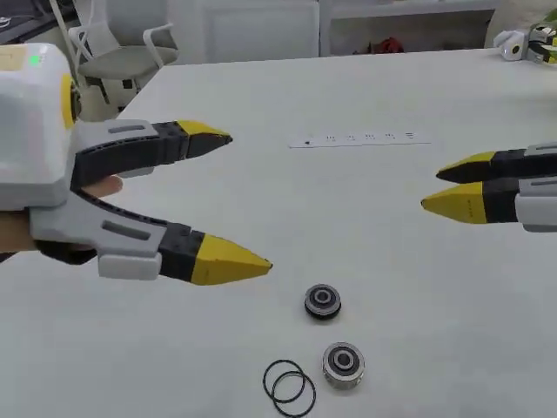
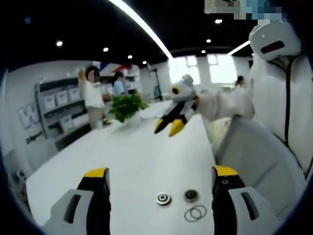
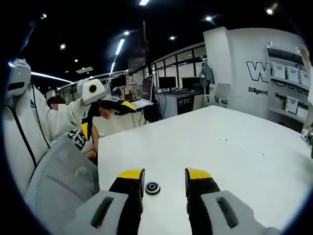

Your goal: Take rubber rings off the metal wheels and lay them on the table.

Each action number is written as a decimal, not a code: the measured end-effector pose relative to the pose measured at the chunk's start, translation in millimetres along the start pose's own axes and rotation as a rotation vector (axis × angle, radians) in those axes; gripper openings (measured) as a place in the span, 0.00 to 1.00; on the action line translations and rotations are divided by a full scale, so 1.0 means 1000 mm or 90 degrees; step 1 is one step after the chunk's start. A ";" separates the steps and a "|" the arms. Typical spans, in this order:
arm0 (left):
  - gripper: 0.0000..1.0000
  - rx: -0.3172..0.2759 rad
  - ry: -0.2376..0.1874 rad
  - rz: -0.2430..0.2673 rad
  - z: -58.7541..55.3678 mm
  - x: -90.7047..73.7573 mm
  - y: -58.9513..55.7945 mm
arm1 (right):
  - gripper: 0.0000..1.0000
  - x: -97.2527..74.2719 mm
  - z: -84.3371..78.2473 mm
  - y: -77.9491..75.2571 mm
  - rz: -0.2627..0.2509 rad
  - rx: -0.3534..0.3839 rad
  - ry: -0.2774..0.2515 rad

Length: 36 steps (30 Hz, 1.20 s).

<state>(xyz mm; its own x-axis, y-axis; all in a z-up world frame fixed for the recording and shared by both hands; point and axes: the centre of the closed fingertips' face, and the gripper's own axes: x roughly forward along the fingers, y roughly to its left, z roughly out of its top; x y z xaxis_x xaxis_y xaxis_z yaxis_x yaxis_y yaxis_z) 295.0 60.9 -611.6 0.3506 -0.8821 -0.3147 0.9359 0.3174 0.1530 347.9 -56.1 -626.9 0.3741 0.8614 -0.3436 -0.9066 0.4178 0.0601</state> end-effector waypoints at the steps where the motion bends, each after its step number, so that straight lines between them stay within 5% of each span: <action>1: 0.84 0.005 0.008 -0.002 -0.002 0.003 0.002 | 0.30 0.002 0.002 -0.001 0.000 -0.002 -0.001; 4: 0.85 0.019 0.030 -0.009 -0.009 0.014 0.006 | 0.30 0.012 0.013 0.000 0.018 -0.001 -0.018; 13: 0.78 0.025 0.003 -0.011 -0.013 0.046 0.022 | 0.29 0.039 0.016 0.004 0.056 -0.017 -0.034; 23: 0.65 0.006 -0.022 0.024 -0.043 0.065 0.032 | 0.26 0.063 -0.030 0.007 0.080 -0.001 -0.027; 29: 0.59 -0.016 0.005 0.024 -0.072 0.073 0.027 | 0.25 0.072 -0.054 0.011 0.093 0.010 -0.006; 36: 0.49 -0.055 0.009 0.042 -0.092 0.082 0.027 | 0.26 0.078 -0.080 0.011 0.100 0.024 0.027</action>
<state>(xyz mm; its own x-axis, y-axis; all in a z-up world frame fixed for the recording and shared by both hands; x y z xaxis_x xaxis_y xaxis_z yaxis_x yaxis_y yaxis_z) 352.1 29.2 -719.9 0.4109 -0.8539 -0.3195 0.9103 0.4036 0.0920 351.2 -7.9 -728.2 0.2186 0.9045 -0.3661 -0.9451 0.2896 0.1512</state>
